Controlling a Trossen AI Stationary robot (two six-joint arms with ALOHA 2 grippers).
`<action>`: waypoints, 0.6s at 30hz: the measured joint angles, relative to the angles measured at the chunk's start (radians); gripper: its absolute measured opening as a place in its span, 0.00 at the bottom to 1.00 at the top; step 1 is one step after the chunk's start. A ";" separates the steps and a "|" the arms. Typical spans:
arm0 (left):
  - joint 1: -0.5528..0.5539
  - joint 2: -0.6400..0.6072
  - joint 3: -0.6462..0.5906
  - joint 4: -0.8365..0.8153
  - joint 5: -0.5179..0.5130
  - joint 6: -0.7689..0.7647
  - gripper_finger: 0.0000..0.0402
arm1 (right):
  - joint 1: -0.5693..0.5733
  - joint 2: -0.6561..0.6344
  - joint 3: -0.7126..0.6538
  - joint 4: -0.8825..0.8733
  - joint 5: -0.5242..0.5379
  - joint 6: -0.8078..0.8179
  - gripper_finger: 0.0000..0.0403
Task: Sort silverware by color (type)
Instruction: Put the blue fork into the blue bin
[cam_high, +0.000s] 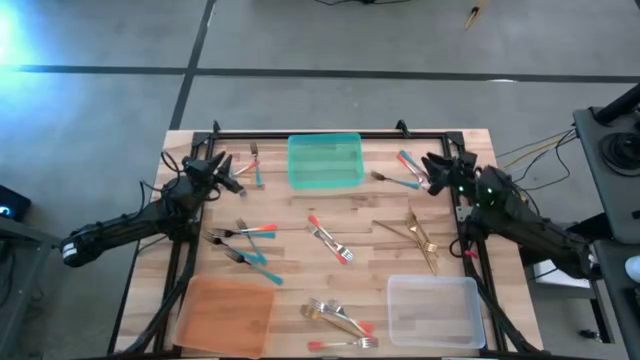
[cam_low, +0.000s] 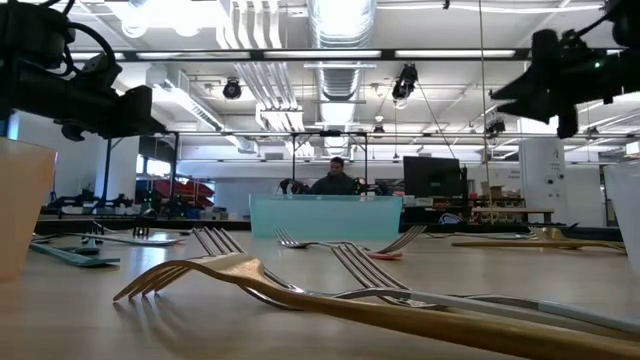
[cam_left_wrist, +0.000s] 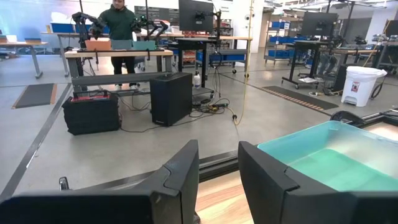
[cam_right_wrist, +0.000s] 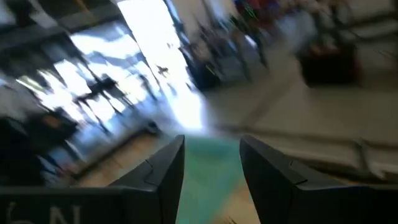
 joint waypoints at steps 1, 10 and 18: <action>0.000 0.000 0.000 0.000 0.000 0.000 0.24 | 0.000 0.034 0.036 -0.066 0.026 0.000 0.36; 0.000 0.000 0.000 0.000 0.000 0.000 0.24 | -0.016 0.431 0.351 -0.617 0.179 0.140 0.36; 0.000 0.000 0.000 0.000 0.000 0.000 0.24 | -0.115 0.803 0.549 -0.791 0.062 0.062 0.36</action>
